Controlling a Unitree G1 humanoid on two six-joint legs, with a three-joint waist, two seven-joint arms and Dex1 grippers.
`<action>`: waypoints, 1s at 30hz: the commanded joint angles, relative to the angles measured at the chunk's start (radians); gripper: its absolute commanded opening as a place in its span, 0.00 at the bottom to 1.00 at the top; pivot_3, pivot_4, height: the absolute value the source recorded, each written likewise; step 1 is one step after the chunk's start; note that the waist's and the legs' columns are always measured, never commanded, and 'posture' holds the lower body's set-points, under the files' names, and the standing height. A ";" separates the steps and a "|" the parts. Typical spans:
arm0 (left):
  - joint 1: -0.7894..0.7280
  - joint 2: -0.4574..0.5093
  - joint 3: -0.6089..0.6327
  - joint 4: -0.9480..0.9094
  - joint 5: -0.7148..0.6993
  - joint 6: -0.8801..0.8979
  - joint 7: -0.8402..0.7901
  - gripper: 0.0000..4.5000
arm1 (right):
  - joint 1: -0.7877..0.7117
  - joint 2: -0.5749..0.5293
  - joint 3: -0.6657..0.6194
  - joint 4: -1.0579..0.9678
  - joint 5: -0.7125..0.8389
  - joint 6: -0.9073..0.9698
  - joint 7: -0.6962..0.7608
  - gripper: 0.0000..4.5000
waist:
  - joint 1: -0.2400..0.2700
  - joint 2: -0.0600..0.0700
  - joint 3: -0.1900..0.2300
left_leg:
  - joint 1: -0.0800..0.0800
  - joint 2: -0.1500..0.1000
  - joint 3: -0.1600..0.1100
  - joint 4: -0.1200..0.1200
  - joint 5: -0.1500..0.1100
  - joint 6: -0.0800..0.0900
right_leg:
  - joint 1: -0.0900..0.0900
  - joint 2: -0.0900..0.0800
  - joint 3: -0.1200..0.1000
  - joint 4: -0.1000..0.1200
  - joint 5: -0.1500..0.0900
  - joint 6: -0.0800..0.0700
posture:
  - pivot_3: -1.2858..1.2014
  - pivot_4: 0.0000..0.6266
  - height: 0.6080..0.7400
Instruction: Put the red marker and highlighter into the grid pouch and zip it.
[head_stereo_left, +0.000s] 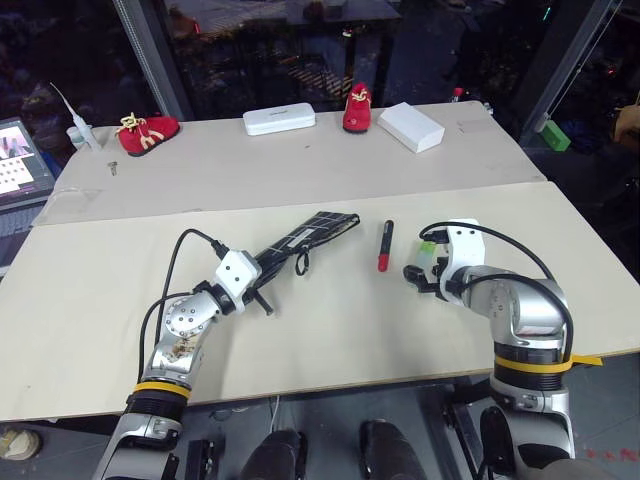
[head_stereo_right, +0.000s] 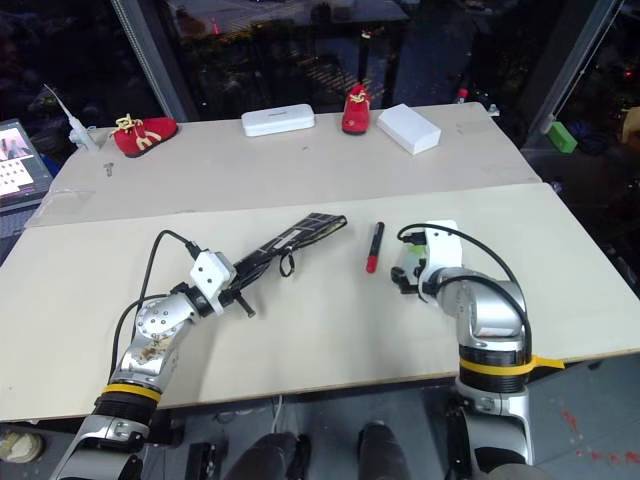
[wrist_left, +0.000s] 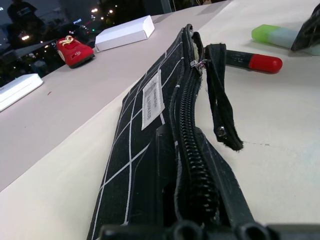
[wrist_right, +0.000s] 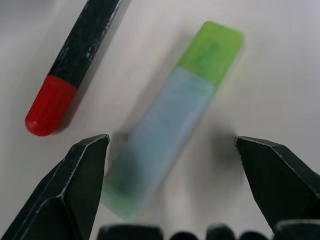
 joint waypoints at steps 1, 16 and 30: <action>0.001 0.001 0.008 -0.032 0.004 -0.013 0.012 0.00 | -0.001 0.018 0.008 0.049 -0.026 -0.044 -0.044 0.99 | 0.000 -0.003 -0.002 | 0.001 0.000 0.000 0.000 0.000 0.000 | 0.001 0.000 0.000 0.000 0.000 0.000 | 0.52 0.24 1.00; -0.011 0.011 0.013 -0.021 0.002 -0.016 0.012 0.00 | 0.078 -0.006 -0.006 0.138 -0.086 -0.234 -0.138 0.23 | 0.009 -0.007 -0.005 | 0.012 0.000 0.000 0.000 -0.001 0.001 | 0.014 0.000 -0.001 -0.003 0.000 0.001 | 0.52 0.24 1.00; -0.001 0.015 0.010 -0.010 -0.010 -0.026 -0.016 0.00 | 0.050 -0.327 0.324 0.058 -0.151 -0.943 0.365 0.23 | -0.007 -0.007 -0.004 | 0.008 0.000 0.001 -0.002 -0.002 0.002 | 0.009 0.002 -0.002 -0.004 -0.002 0.003 | 0.52 0.24 1.00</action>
